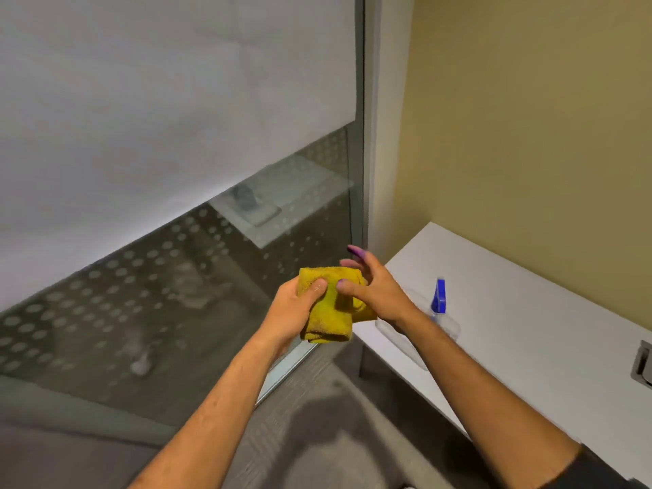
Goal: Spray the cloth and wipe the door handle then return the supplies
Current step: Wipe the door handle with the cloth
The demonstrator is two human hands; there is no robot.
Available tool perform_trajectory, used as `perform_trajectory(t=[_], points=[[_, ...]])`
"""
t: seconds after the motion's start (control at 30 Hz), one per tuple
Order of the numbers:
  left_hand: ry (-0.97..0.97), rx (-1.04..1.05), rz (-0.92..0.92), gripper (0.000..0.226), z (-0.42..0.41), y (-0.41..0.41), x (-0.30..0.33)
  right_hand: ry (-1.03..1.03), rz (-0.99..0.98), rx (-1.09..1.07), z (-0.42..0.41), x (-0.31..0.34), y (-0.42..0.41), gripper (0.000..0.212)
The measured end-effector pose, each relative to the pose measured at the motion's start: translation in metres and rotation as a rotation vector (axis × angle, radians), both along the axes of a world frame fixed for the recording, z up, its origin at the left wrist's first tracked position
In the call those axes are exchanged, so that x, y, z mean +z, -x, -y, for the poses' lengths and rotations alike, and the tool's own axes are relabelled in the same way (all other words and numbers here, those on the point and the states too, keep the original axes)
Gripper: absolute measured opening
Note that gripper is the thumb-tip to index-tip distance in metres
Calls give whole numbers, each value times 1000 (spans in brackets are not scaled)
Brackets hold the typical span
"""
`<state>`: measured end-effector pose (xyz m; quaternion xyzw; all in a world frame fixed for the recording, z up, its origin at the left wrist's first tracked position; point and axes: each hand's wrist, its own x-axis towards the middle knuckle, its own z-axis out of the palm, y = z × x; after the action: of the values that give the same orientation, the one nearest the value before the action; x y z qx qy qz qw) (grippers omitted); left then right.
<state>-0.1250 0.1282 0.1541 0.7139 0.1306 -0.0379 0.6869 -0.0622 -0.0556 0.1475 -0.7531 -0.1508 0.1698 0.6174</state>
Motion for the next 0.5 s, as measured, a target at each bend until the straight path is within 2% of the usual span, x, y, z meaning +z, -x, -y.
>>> perform_trajectory(t=[0.07, 0.2, 0.27, 0.37, 0.43, 0.5], points=[[-61, 0, 36, 15, -33, 35, 15, 49, -2, 119, -43, 15, 28, 73], [-156, 53, 80, 22, -112, 113, 36, -58, -52, 193, -128, 21, 99, 34], [-167, 81, 75, 8, -151, 155, 41, -110, -74, 215, -170, 21, 135, 27], [-223, 159, 83, 17, -207, 209, 46, -226, -172, 212, -234, 21, 183, 24], [-288, 228, 86, 11, -243, 236, 47, -304, -239, 202, -272, 23, 210, 19], [-270, 272, 71, 13, -279, 259, 49, -384, -299, 196, -305, 22, 229, 16]])
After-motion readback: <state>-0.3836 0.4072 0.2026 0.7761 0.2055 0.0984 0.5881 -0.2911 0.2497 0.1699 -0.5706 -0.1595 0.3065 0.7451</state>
